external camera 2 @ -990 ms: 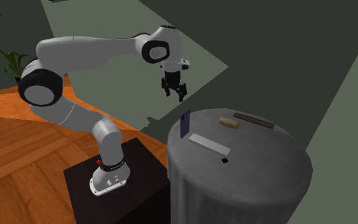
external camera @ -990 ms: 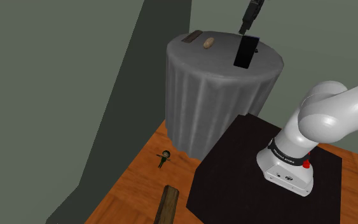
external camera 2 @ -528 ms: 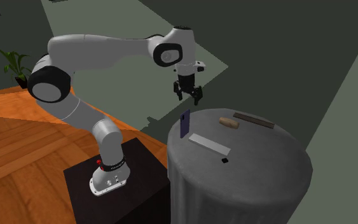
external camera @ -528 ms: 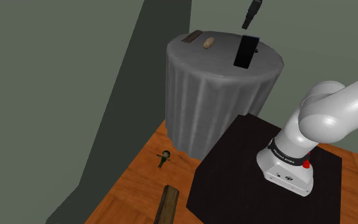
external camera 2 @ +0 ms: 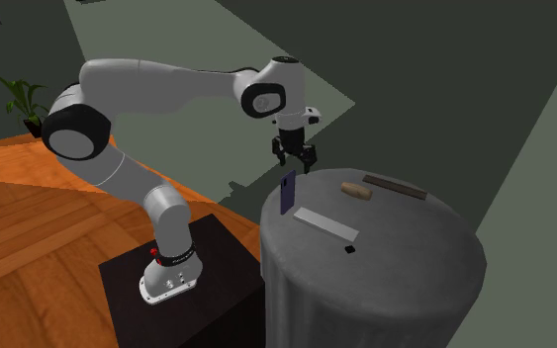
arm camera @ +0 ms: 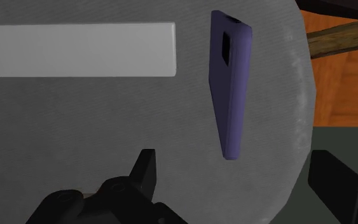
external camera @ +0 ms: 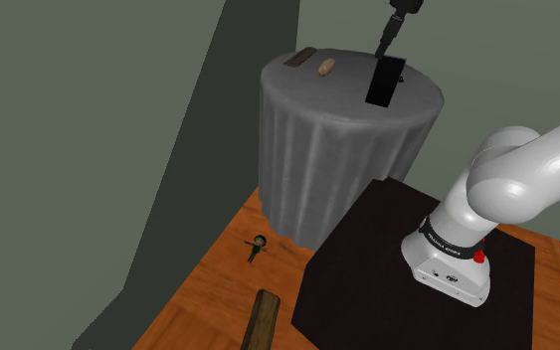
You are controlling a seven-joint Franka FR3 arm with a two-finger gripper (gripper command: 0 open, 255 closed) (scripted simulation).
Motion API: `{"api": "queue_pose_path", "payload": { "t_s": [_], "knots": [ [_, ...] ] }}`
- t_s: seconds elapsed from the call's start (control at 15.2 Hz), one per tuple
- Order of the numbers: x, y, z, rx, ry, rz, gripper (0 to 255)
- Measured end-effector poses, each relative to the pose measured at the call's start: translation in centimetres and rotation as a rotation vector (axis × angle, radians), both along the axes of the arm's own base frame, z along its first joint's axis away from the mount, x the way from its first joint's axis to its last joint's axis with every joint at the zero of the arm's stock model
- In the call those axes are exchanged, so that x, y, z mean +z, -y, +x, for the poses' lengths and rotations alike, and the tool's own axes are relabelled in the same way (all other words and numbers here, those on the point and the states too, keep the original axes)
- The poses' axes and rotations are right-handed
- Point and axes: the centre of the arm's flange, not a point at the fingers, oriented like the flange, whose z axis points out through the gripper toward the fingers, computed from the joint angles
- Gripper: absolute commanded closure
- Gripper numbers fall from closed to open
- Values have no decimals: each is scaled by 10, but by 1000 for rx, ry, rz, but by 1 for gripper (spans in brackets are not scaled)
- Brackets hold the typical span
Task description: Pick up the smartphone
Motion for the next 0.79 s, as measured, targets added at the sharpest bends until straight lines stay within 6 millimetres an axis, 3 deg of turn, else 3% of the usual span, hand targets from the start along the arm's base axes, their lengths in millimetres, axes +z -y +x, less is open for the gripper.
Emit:
{"api": "queue_pose_path", "payload": {
  "t_s": [0.79],
  "knots": [
    [3, 0, -1, 0, 0, 0, 255]
  ]
}}
